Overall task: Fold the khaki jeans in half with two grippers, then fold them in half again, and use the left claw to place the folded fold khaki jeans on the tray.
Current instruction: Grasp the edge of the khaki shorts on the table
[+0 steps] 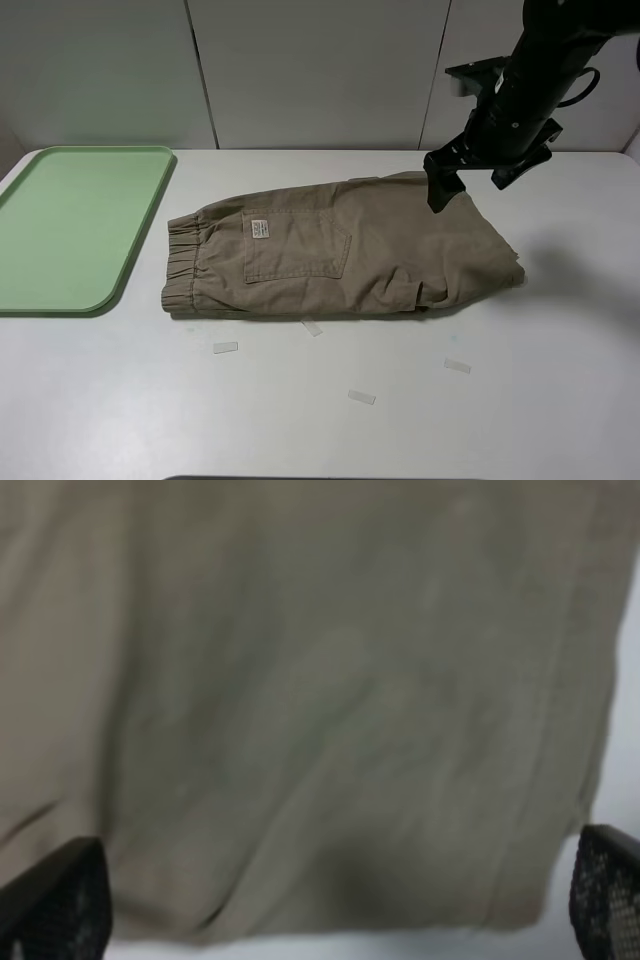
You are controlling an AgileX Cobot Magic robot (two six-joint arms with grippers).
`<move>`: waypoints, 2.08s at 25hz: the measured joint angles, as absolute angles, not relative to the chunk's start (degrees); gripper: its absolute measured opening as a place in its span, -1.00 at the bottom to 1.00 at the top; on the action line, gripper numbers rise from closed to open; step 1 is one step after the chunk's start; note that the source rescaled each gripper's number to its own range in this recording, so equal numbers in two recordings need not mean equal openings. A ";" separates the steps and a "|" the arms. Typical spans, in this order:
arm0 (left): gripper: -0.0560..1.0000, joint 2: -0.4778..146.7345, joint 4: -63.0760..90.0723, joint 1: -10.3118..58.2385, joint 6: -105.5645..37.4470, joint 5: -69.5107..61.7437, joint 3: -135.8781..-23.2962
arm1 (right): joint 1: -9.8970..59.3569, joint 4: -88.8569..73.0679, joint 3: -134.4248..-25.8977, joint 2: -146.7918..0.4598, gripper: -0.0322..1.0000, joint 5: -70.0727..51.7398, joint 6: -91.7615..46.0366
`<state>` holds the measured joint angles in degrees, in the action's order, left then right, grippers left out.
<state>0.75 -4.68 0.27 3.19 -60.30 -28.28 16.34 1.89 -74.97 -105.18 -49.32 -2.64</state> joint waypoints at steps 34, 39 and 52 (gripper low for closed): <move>0.88 0.75 -4.72 -4.58 3.19 -60.30 -28.28 | 4.86 -3.58 -89.49 -130.40 1.00 -45.21 -13.51; 0.88 0.75 -4.72 -4.58 3.19 -60.30 -28.28 | 4.86 -3.58 -89.92 -130.87 1.00 -45.36 -13.62; 0.88 0.75 -4.72 -4.58 3.19 -60.30 -28.28 | 4.93 -5.97 -90.04 -131.04 -0.83 -46.21 -13.85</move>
<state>0.75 -4.72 -4.58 3.19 -60.30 -28.28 4.93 -5.97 -90.04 -131.04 -46.21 -13.85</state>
